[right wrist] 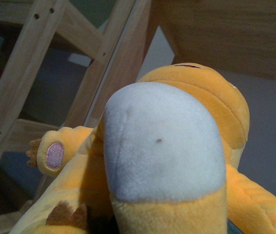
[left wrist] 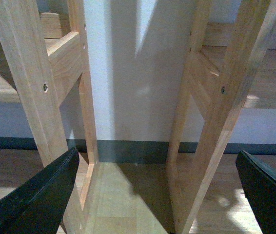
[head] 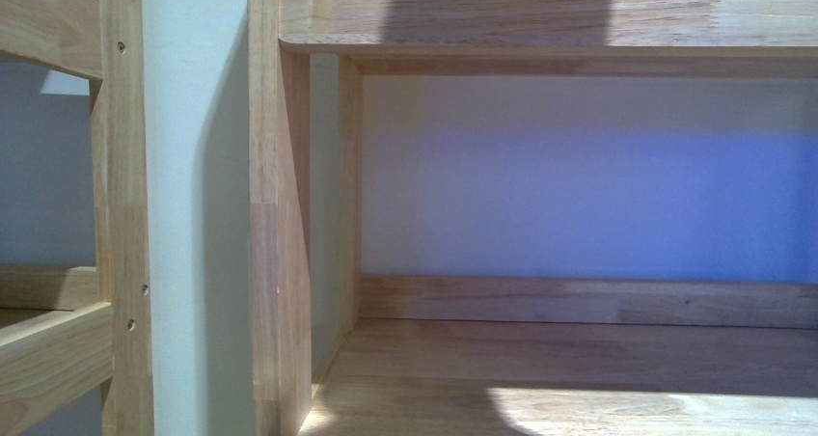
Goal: Put away toys
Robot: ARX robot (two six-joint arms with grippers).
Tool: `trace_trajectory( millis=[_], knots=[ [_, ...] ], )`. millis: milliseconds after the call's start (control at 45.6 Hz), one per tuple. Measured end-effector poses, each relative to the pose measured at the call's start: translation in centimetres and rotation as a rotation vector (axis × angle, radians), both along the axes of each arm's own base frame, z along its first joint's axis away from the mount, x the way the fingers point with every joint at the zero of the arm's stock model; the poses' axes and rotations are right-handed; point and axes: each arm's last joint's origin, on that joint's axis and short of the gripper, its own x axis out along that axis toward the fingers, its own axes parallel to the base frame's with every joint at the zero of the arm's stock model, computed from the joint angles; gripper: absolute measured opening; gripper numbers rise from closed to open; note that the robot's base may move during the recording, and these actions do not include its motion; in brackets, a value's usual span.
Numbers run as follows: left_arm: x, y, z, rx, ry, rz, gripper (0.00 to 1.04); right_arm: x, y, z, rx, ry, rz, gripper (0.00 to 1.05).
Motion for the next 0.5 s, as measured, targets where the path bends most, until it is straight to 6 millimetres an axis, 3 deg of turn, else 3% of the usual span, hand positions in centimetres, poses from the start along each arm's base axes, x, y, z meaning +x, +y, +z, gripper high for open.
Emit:
trace_trajectory(
  millis=[197,504],
  knots=[
    [0.0,0.0,0.0,0.000,0.000,0.000,0.99,3.9,-1.0,2.5,0.096,0.017,-0.033,0.08],
    [0.0,0.0,0.0,0.000,0.000,0.000,0.99,10.8,-1.3,4.1,0.234,0.153,-0.029,0.08]
  ],
)
